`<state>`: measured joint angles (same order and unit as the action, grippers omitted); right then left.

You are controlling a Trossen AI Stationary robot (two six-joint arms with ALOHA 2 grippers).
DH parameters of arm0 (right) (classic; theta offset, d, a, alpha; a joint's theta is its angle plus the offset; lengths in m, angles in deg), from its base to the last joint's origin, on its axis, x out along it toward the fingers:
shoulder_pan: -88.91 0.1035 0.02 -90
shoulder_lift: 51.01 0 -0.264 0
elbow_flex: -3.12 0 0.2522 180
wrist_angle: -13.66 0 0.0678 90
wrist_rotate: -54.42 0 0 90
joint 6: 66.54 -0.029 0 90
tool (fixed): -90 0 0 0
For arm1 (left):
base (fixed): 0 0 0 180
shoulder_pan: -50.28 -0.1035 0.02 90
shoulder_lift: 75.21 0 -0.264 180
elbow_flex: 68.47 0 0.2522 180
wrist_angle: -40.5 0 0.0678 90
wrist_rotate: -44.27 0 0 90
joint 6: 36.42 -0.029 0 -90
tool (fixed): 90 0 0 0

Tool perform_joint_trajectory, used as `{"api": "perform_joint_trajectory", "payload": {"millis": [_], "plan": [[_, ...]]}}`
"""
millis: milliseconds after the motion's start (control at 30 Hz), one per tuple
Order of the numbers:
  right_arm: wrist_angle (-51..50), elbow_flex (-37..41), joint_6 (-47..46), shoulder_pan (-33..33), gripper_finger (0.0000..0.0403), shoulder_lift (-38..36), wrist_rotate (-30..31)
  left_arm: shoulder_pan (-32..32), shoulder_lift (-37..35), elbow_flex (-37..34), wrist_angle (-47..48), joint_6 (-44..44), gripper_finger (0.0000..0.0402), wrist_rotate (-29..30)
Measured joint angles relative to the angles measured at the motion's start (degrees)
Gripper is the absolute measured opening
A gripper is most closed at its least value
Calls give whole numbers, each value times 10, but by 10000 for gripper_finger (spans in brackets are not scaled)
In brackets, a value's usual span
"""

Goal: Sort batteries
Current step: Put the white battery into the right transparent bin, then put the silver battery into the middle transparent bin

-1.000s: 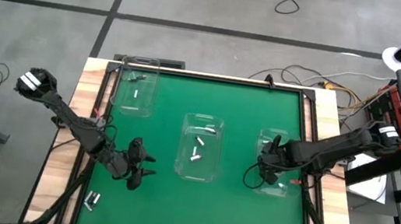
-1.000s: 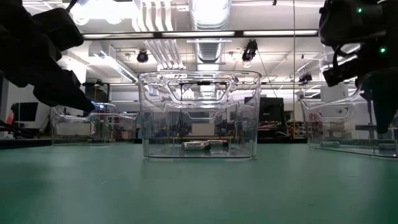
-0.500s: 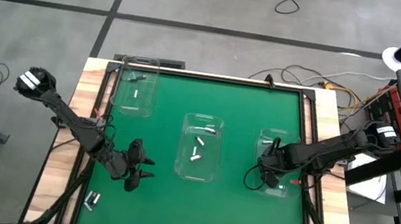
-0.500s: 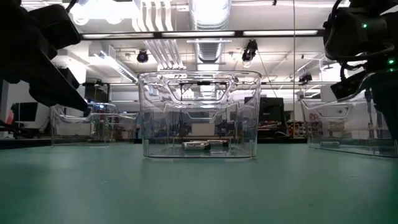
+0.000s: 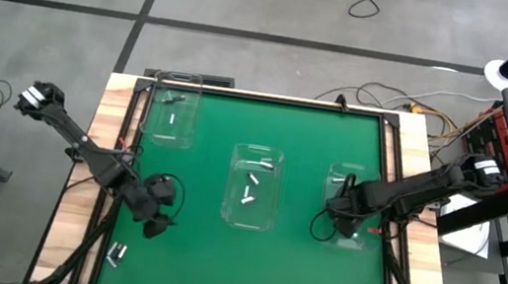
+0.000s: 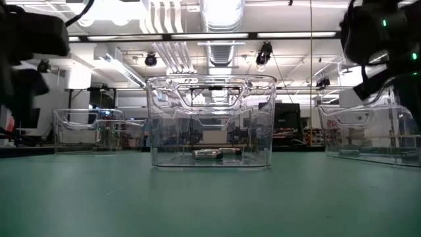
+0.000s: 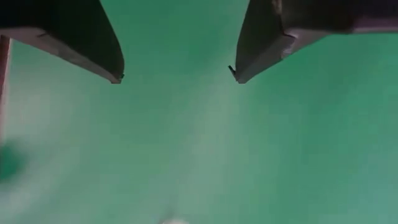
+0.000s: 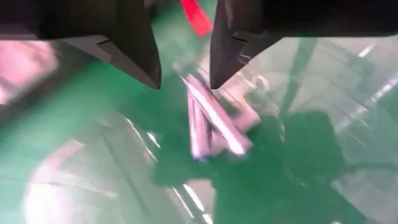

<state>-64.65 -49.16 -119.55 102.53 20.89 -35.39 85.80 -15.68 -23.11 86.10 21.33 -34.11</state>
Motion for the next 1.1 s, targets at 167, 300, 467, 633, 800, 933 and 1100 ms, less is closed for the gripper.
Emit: {"api": "perform_joint_trajectory", "payload": {"millis": [167, 300, 467, 633, 800, 933, 1100], "plan": [[-129, -122, 0, 1, 170, -9, 82, 3, 25, 74, 130, 58, 308, -94], [-132, -228, 19, 11, 188, -10, 197, 18, 52, 100, 133, 100, 307, -150], [3, -294, 126, 48, 196, -7, 391, 73, 97, 105, 144, 223, 305, -234], [195, -284, 279, 66, 194, -4, 449, 136, 138, 95, 141, 372, 307, -322], [254, -270, 342, 70, 194, 21, 448, 148, 185, 91, 137, 426, 301, -343], [253, -266, 345, 70, 196, 46, 448, 145, 226, 103, 128, 434, 287, -350], [254, -267, 362, 70, 192, 72, 449, 145, 272, 133, 100, 455, 270, -365]]}}
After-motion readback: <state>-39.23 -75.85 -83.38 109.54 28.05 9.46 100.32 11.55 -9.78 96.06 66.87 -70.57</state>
